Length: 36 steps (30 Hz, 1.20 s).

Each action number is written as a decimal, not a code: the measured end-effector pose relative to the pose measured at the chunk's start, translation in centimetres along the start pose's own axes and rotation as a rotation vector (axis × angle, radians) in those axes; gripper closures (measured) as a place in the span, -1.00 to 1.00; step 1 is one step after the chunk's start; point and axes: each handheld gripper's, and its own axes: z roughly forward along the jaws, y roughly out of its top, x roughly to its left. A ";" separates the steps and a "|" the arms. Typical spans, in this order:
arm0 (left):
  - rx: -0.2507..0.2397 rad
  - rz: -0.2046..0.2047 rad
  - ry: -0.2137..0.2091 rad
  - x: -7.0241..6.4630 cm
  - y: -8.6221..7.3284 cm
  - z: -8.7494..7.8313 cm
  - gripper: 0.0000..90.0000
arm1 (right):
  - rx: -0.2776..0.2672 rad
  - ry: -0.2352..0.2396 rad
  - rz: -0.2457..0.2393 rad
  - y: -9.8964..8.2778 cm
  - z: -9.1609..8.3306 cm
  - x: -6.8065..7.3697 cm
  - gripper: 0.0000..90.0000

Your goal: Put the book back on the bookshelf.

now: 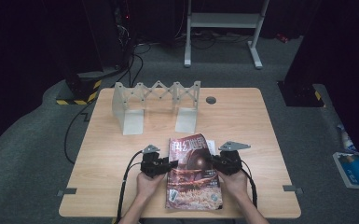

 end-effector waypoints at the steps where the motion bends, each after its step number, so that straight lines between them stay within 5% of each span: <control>1: 0.001 -0.001 0.001 0.0 0.0 0.0 0.30 | 0.005 -0.002 0.007 -0.1 0.1 -0.1 0.93; 13: 0.002 0.006 0.006 -0.1 -0.1 0.0 0.38 | 0.062 -0.100 0.008 -0.5 0.5 -0.8 0.69; 21: -0.008 0.015 0.011 -0.2 -0.1 0.0 0.38 | 0.031 -0.197 0.033 -1.0 -0.8 -2.0 0.57; 28: -0.015 0.028 0.019 -0.3 -0.2 -0.1 0.38 | 0.053 -0.258 0.066 -1.5 -1.3 -3.1 0.72; 36: -0.018 0.029 0.015 -0.3 -0.2 -0.1 0.37 | 0.121 -0.275 0.071 -2.1 0.4 -3.4 0.84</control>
